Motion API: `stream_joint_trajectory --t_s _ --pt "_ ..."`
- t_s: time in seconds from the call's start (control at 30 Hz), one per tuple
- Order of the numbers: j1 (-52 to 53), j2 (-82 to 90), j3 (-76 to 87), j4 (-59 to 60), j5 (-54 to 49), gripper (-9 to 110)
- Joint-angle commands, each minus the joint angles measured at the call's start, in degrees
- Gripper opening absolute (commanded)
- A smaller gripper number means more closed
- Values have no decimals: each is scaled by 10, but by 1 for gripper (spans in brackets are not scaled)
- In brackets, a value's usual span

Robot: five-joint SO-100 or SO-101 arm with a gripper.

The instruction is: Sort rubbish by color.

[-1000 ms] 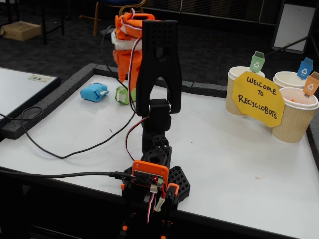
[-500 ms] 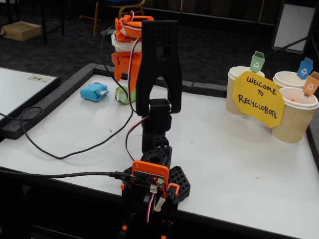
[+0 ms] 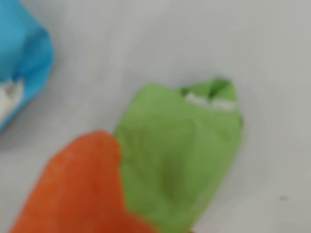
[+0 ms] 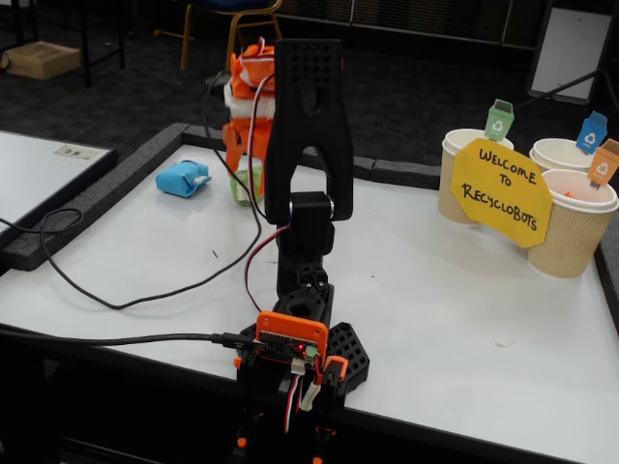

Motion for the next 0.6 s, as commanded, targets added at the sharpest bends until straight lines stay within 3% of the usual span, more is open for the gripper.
stream_joint_trajectory --t_s 0.0,0.3,0.57 --pt "-13 -1 -89 -14 -6 18" --pt "3 -10 -98 -52 -3 0" --pt "40 18 -119 -48 4 0"
